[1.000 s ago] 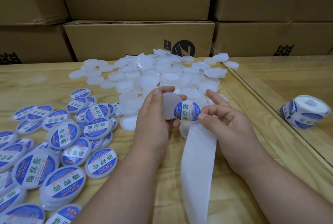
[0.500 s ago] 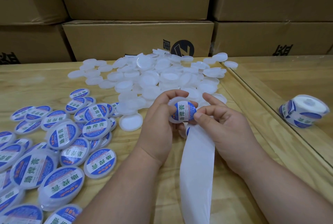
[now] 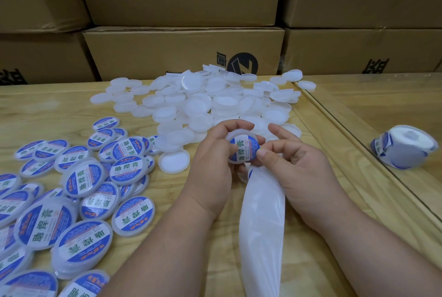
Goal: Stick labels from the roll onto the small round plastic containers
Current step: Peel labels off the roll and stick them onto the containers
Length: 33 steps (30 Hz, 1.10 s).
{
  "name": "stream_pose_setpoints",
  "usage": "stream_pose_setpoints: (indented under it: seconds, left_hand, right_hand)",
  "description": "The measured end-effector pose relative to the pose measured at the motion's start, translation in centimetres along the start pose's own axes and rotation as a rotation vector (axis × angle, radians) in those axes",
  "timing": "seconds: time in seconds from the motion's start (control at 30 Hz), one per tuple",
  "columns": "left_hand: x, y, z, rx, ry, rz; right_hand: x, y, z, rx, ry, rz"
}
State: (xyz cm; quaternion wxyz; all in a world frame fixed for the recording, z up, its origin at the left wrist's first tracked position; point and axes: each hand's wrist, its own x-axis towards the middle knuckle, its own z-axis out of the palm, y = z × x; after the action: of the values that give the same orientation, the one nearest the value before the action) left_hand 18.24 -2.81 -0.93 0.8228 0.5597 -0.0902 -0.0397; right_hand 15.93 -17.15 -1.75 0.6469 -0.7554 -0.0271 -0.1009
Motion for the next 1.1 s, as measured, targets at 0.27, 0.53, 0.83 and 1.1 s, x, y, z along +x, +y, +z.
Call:
stream_pose_setpoints:
  seconds: [0.27,0.53,0.83,1.1]
  left_hand:
    - [-0.08,0.02,-0.05,0.027,-0.001,0.007]
    - [-0.36,0.09,-0.06,0.05,-0.017,0.03]
    - [-0.45,-0.22,-0.01,0.209,0.125,0.095]
    - [-0.14,-0.13,-0.23,0.171,0.219,0.121]
  right_hand:
    - [-0.06,-0.08,-0.01,0.006,0.001,-0.006]
    - [-0.08,-0.14,-0.03,0.001,-0.001,-0.005]
    - [-0.48,-0.46,0.02,0.088,-0.017,-0.02]
    - [-0.49,-0.16,-0.05,0.138,0.022,0.008]
